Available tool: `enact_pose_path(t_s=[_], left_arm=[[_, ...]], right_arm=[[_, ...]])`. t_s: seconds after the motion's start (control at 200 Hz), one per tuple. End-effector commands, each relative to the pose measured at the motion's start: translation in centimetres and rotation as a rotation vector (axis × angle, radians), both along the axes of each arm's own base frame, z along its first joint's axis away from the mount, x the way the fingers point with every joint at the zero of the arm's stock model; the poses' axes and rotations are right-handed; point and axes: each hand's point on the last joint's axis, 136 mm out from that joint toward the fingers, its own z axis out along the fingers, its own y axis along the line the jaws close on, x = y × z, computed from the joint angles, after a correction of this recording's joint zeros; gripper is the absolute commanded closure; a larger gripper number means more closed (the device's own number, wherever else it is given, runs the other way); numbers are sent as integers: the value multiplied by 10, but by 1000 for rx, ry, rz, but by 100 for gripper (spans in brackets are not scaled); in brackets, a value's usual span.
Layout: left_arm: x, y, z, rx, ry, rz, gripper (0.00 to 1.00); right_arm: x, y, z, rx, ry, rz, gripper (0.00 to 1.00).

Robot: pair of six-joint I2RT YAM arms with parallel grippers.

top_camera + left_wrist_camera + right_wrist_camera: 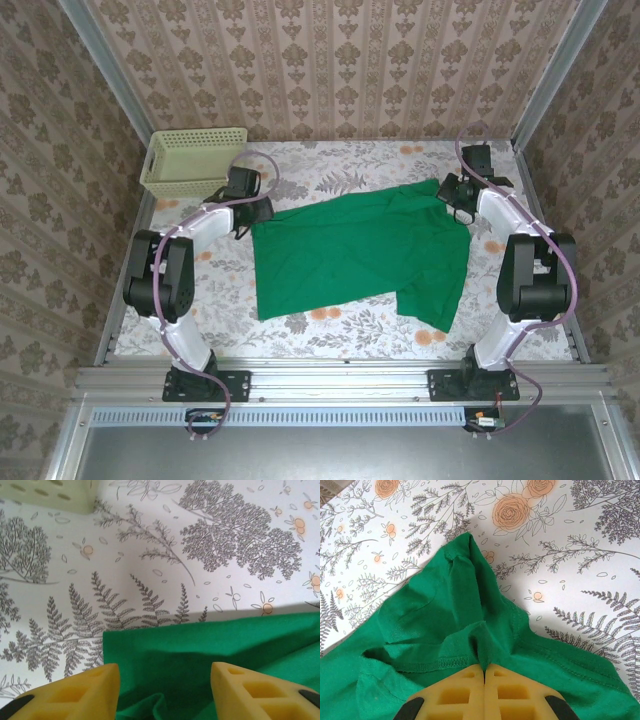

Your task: Fold the inside-out t-shirt

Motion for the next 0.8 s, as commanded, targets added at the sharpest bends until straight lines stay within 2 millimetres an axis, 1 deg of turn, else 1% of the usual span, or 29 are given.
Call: enact_pose_path(t_s=[0.0, 0.115, 0.175, 0.225, 0.355, 0.445, 0.58, 0.715, 0.79], left_arm=[[-5, 0, -12, -53, 71, 3, 49], [-10, -6, -14, -86, 89, -7, 52], [-18, -10, -16, -101, 105, -5, 52], [-26, -8, -18, -97, 131, 19, 52], [-49, 1, -20, -126, 160, 111, 45], [-64, 0, -28, -170, 201, 157, 42], [-71, -11, -38, -272, 228, 175, 42], [-72, -21, -39, -352, 214, 179, 39], [-71, -26, -40, -381, 214, 175, 41]], right_arm=[[-1, -4, 11, -6, -13, -15, 100], [-2, -5, 9, -7, -4, -20, 100], [-2, -5, 8, -4, 0, -20, 100], [-1, -5, 8, -1, 0, -21, 100], [-4, -4, 7, 0, 7, -17, 100], [-6, -5, 8, -5, 9, -18, 100], [-9, -4, 9, -1, 5, -17, 100], [-10, -4, 8, 1, 10, -15, 100], [-10, -4, 8, 2, 8, -14, 100]])
